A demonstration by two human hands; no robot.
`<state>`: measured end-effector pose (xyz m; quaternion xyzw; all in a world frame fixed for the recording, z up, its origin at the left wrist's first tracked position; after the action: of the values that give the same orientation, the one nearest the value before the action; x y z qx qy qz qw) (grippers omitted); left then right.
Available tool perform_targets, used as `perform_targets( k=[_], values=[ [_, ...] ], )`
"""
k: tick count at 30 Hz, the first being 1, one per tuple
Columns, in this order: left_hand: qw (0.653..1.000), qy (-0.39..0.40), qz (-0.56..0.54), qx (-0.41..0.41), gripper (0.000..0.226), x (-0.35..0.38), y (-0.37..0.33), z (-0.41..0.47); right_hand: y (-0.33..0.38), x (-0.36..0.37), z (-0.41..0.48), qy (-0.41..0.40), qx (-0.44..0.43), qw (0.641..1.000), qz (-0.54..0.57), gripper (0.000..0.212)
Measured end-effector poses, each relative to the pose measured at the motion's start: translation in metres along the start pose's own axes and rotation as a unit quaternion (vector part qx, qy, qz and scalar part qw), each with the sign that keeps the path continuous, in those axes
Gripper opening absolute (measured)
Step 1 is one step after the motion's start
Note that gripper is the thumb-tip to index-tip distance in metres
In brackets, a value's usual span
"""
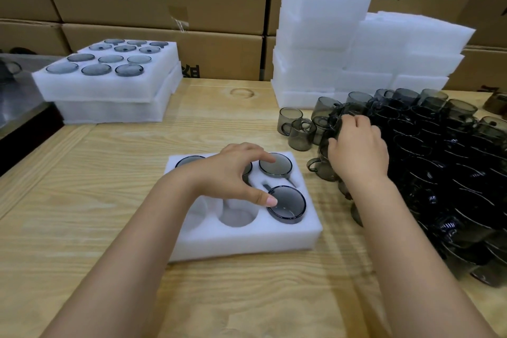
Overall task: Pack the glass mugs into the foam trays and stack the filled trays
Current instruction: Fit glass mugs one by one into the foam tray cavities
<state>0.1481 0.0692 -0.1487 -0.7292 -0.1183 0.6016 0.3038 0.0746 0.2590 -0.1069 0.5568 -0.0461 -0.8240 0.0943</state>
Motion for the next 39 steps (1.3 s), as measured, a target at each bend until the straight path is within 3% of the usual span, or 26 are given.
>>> perform_targets(
  k=[3, 11, 16, 19, 22, 26, 30, 33, 39],
  values=[
    [1.000, -0.005, -0.007, 0.000, 0.073, -0.003, 0.000, -0.001, -0.007, 0.005, 0.014, 0.009, 0.024, 1.000, 0.012, 0.031],
    [0.999, -0.027, -0.028, -0.007, 0.053, -0.007, 0.003, 0.001, 0.001, -0.019, -0.002, -0.082, 0.014, 0.989, 0.120, 0.018],
    [0.974, -0.131, -0.182, 0.039, 0.055, -0.030, -0.003, -0.003, 0.039, -0.046, -0.056, -0.139, -0.096, 0.938, 0.302, 0.017],
    [0.953, -0.164, -0.237, 0.098, 0.037, -0.042, -0.012, -0.009, 0.060, -0.046, -0.078, -0.124, -0.153, 0.910, 0.365, 0.020],
    [0.947, -0.199, -0.229, 0.106, 0.026, -0.053, -0.011, -0.015, 0.071, -0.040, -0.089, -0.101, -0.181, 0.891, 0.403, 0.020],
    [0.954, -0.170, -0.224, 0.107, 0.027, -0.055, -0.012, -0.021, 0.068, -0.039, -0.094, -0.091, -0.195, 0.878, 0.427, 0.031],
    [0.956, -0.119, -0.249, 0.101, 0.018, -0.056, -0.009, -0.028, 0.065, -0.021, -0.090, 0.055, -0.152, 0.869, 0.468, 0.061],
    [0.964, -0.088, -0.239, 0.079, 0.016, -0.057, 0.001, -0.034, 0.071, -0.018, -0.095, 0.074, -0.169, 0.857, 0.481, 0.053],
    [0.979, -0.050, -0.194, 0.046, 0.029, -0.056, 0.012, -0.039, 0.081, -0.017, -0.102, 0.068, -0.193, 0.875, 0.439, 0.053]
  ],
)
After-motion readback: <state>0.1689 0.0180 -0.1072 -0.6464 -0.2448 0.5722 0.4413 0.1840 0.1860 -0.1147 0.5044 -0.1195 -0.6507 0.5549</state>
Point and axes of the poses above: each hand's wrist, its own z-axis towards the middle knuckle, its own x-axis out of the palm, y = z × x, the point moved 7 cm from there along z, towards the middle knuckle, and after that the axes turned 1 degree about x, right-handed, at the moved point
